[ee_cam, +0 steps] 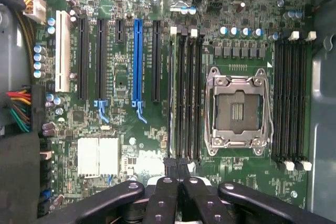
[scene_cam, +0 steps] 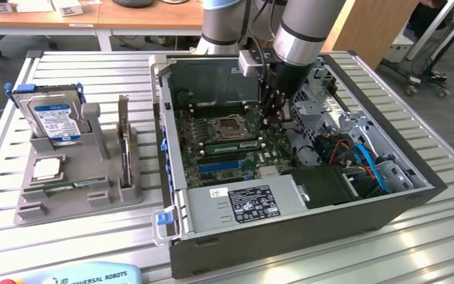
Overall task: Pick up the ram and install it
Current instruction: 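Press down the ram until it locks into place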
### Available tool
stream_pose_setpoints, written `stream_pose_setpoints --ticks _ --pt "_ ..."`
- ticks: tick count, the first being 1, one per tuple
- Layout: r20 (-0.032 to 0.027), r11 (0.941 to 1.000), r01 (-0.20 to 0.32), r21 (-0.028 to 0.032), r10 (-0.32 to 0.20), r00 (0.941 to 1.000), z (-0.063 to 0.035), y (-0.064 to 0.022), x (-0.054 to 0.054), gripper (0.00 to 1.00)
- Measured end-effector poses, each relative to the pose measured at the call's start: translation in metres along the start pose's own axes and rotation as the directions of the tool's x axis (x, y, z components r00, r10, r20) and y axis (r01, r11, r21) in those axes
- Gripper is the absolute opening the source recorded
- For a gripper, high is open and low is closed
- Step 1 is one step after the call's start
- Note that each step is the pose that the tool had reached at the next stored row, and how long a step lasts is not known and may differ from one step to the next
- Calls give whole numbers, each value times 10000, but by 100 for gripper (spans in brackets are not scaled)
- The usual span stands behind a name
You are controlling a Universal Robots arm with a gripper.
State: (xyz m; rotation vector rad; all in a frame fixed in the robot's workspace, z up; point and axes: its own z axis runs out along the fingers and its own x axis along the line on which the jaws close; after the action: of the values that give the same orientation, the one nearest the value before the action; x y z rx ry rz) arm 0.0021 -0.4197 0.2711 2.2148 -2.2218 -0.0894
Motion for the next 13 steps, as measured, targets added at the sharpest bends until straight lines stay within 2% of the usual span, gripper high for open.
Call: stream_pose_setpoints --ticks 5,13 --pt "-1 10000 -1 0 1 10000 2 0 1 10" --pt "0 10000 0 1 0 10000 92 -4 4 10"
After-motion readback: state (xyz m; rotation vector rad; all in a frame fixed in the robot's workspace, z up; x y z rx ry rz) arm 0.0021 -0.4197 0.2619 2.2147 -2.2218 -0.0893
